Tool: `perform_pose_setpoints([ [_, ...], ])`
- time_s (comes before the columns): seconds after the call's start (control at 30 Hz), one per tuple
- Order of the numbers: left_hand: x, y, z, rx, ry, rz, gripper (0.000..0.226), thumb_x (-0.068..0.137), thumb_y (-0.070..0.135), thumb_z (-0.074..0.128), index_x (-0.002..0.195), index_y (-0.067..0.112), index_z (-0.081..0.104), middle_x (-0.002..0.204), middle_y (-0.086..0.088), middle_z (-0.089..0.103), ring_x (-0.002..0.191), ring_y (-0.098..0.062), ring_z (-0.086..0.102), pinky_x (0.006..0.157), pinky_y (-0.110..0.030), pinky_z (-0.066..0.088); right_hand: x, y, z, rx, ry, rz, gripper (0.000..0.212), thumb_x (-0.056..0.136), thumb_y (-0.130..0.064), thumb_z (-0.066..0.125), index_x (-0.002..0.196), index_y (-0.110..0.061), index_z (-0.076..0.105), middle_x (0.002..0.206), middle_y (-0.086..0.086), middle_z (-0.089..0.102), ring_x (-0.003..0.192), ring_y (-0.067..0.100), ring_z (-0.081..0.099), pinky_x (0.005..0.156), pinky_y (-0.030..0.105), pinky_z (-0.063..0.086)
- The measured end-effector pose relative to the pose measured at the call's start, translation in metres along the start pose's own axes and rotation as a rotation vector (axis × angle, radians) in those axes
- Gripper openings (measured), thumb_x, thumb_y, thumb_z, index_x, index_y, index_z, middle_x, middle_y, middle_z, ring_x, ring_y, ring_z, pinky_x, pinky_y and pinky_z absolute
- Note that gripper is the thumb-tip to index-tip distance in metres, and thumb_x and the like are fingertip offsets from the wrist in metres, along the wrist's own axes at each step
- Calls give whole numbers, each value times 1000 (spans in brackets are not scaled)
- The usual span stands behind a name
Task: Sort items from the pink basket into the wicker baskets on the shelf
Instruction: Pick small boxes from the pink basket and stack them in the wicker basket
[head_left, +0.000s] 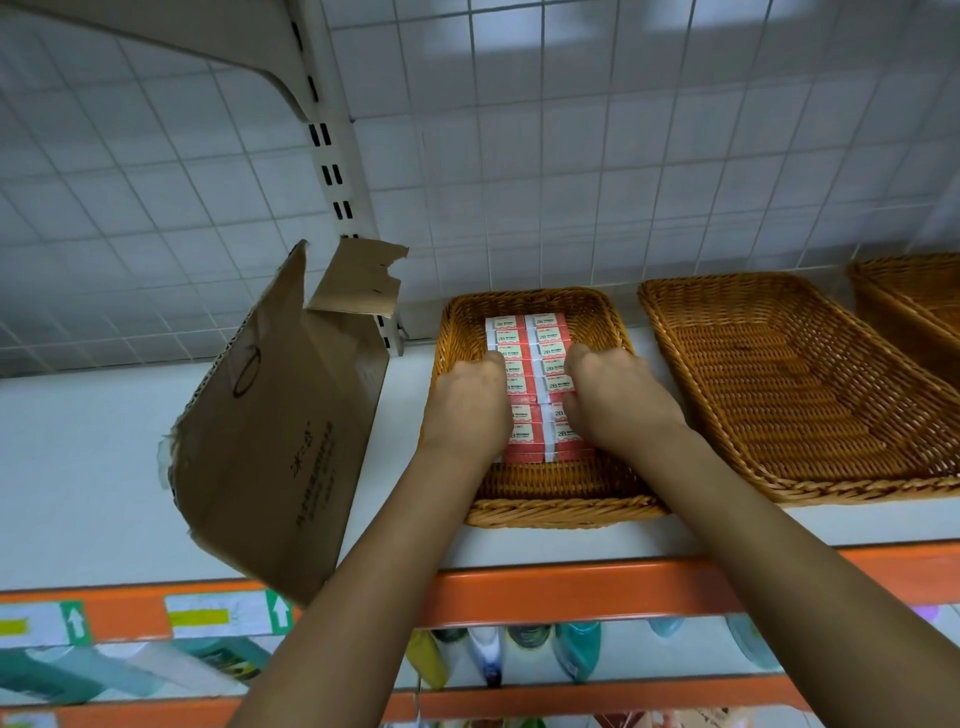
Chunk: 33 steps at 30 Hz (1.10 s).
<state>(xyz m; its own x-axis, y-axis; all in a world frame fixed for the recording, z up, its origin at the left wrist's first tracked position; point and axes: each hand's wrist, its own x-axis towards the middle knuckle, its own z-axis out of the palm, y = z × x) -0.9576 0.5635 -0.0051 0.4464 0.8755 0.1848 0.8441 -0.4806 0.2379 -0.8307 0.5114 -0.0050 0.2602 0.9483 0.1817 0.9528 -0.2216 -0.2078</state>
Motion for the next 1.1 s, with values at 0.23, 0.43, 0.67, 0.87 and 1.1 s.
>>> perform_pose_setpoints([
  [0.23, 0, 1, 1, 26, -20, -18, 45, 96, 27, 53, 135, 10, 37, 121, -14, 56, 106, -29, 57, 84, -36, 51, -1, -1, 0, -24, 8, -8, 27, 92, -15, 51, 117, -6, 48, 107, 14, 61, 96, 32, 59, 71, 36, 49],
  [0.43, -1, 3, 0, 26, -19, -17, 38, 97, 21, 51, 132, 10, 41, 119, -14, 58, 103, -29, 59, 81, -36, 52, -2, -1, 0, -8, 15, -14, 27, 92, -17, 52, 116, -6, 48, 106, 13, 62, 94, 31, 61, 72, 37, 52],
  [0.67, -3, 4, -4, 3, -41, -30, 43, 96, 27, 51, 134, 10, 37, 123, -15, 55, 108, -30, 56, 85, -36, 51, -1, -1, -1, 3, 20, -13, 21, 93, -17, 52, 111, -6, 48, 104, 13, 62, 90, 30, 61, 69, 34, 50],
  [0.87, -4, 5, -5, 0, -35, -21, 41, 96, 26, 52, 132, 10, 42, 122, -13, 56, 106, -28, 58, 83, -35, 52, 0, 1, 1, 1, 20, -32, 21, 95, -17, 50, 113, -6, 50, 106, 12, 62, 91, 27, 61, 67, 30, 45],
  [1.1, -2, 3, -3, 10, -35, -16, 42, 95, 26, 54, 132, 11, 42, 123, -13, 56, 106, -28, 58, 84, -35, 52, 0, 1, -1, 2, 11, -38, 24, 96, -15, 48, 118, -5, 48, 110, 13, 62, 95, 28, 62, 69, 29, 47],
])
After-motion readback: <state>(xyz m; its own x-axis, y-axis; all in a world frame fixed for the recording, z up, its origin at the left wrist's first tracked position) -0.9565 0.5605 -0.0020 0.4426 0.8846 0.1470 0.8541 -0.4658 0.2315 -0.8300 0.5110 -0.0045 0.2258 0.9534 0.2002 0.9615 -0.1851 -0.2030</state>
